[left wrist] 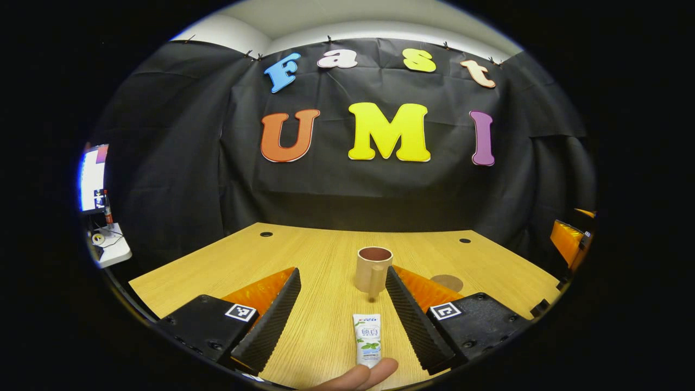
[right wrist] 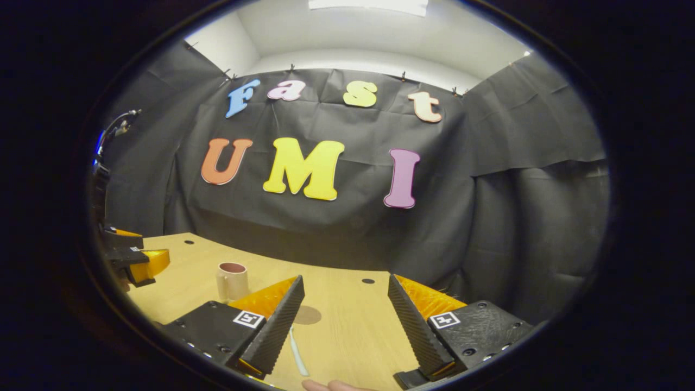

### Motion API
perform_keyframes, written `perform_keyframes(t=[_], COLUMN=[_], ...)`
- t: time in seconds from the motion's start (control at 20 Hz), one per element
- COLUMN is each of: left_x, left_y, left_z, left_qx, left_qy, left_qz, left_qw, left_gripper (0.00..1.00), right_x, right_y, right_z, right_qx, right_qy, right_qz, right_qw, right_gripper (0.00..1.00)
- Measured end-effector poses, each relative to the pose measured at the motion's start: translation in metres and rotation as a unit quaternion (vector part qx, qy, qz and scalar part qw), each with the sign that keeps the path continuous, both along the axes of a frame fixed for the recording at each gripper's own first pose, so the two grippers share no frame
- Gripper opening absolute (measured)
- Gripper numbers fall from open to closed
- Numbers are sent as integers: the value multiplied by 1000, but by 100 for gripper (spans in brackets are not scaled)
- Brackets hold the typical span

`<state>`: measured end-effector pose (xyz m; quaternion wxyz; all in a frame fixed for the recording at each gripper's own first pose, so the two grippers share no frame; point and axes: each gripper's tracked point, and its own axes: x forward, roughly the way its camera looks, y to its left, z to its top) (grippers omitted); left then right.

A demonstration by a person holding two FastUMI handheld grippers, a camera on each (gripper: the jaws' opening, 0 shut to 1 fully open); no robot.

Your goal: Put the toothbrush and toothpaste on the desktop into the cup, then pick up the cup and place it on the coaster on the desktop.

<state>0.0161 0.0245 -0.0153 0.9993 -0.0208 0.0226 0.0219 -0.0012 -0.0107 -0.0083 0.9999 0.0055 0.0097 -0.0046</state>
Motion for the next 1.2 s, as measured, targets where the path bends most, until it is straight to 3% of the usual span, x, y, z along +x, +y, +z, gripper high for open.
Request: perform_keyframes(t=[0.15,0.3,0.45,0.6,0.9,1.1,1.15,1.2], left_x=[4,8,10,6,-16,-17,-17,-17], left_y=[-7,-19,-19,-20,-38,-36,-36,-37], left_z=[-11,-40,-68,-95,-147,-157,-160,-163], left_qx=[1,1,14,23,9,-7,-14,-22], left_qy=[16,67,118,166,267,291,298,305], left_qz=[-15,-36,-26,-19,-52,-48,-46,-46], left_qw=[1000,997,993,986,962,956,953,951], left_gripper=[100,100,100,100,100,96,100,95], right_x=[-1,0,1,2,5,9,9,9], right_y=[-1,0,3,4,4,13,14,16], right_z=[-3,-10,-23,-37,-66,-79,-81,-84], right_qx=[-5,-4,-4,-4,8,9,8,7], right_qy=[0,4,16,29,60,76,79,82], right_qz=[-2,-1,4,8,15,27,28,30], right_qw=[1000,1000,1000,1000,998,997,996,996], right_gripper=[96,96,96,94,95,95,95,95])
